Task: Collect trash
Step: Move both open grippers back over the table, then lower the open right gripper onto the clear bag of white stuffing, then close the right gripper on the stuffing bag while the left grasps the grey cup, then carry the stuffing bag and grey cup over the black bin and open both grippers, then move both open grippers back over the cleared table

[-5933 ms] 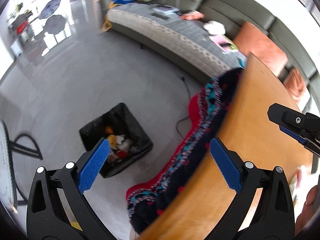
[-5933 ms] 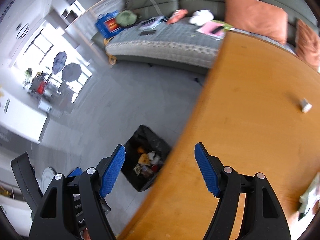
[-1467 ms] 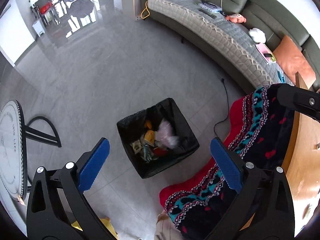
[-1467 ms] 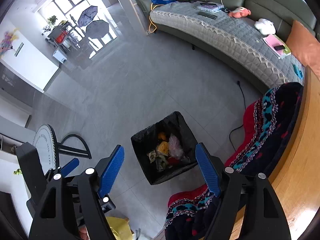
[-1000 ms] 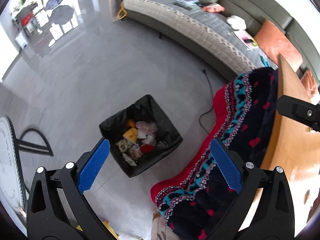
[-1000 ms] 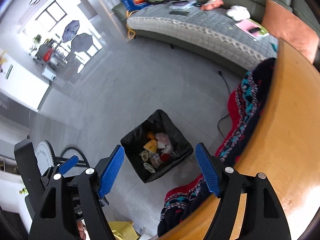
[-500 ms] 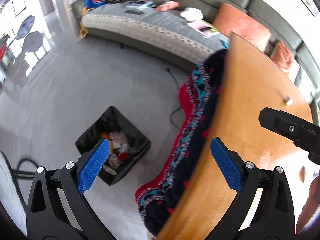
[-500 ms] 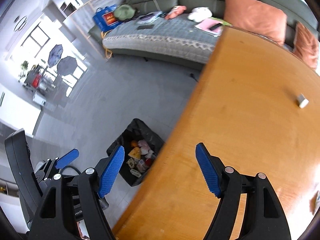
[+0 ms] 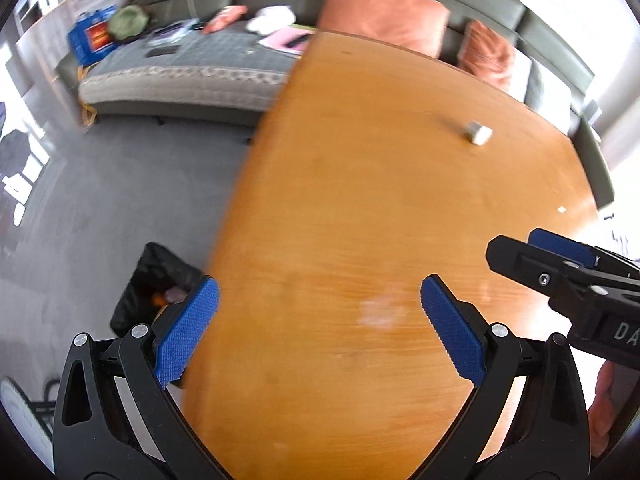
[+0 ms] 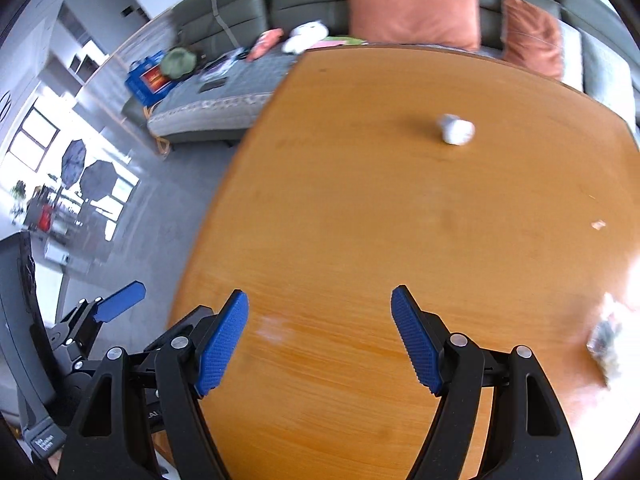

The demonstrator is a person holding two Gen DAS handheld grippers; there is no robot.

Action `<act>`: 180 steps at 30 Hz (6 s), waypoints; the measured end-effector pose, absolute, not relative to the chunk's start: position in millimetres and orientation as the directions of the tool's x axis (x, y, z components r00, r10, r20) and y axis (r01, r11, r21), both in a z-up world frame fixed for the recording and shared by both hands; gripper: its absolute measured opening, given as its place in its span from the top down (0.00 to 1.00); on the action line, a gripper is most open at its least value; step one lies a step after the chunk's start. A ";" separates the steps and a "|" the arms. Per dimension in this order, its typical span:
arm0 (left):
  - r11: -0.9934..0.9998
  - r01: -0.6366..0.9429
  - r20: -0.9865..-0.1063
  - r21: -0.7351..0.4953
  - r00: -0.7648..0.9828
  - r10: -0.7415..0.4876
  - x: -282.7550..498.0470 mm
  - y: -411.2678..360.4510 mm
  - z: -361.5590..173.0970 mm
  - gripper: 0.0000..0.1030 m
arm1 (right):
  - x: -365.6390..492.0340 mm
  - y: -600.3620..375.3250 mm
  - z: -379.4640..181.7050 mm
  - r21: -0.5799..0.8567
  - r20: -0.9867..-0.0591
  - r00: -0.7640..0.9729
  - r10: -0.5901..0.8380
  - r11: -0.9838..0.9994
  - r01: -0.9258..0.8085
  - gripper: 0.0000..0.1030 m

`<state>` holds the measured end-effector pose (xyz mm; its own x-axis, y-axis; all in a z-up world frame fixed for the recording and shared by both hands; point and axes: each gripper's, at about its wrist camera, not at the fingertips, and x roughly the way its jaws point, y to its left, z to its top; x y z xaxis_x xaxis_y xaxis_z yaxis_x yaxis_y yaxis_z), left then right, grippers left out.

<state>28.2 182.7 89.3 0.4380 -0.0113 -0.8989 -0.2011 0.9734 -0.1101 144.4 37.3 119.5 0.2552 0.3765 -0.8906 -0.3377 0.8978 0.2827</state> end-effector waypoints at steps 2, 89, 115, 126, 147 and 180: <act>0.979 -0.171 -0.900 -0.114 0.435 -0.029 35.2 162.7 88.8 0.06 | 146.9 11.9 119.3 0.272 -0.892 0.270 0.362 0.908 -0.319 0.28; 0.998 -0.044 -0.927 -0.054 0.374 -0.034 280.6 17.8 18.6 0.64 | 338.0 -120.1 83.3 0.159 -0.877 0.404 0.258 0.952 -0.263 0.60; 0.985 -0.104 -0.872 -0.141 0.484 -0.074 138.1 104.0 73.5 0.64 | 232.5 -13.8 131.6 0.168 -0.857 0.391 0.336 0.899 -0.404 0.60; 0.964 -0.216 -0.854 -0.155 0.520 -0.021 50.7 200.5 89.6 0.64 | 160.4 111.9 145.8 0.181 -0.849 0.330 0.412 0.814 -0.551 0.60; 0.765 -0.618 -0.861 -0.181 0.475 0.180 -125.4 417.6 73.3 0.64 | 32.5 354.4 131.5 0.222 -0.863 0.088 0.498 0.530 -0.819 0.60; 0.592 -0.800 -0.913 -0.096 0.308 0.268 -171.6 529.0 33.8 0.06 | 21.2 479.0 109.2 0.273 -0.870 0.000 0.492 0.482 -0.832 0.25</act>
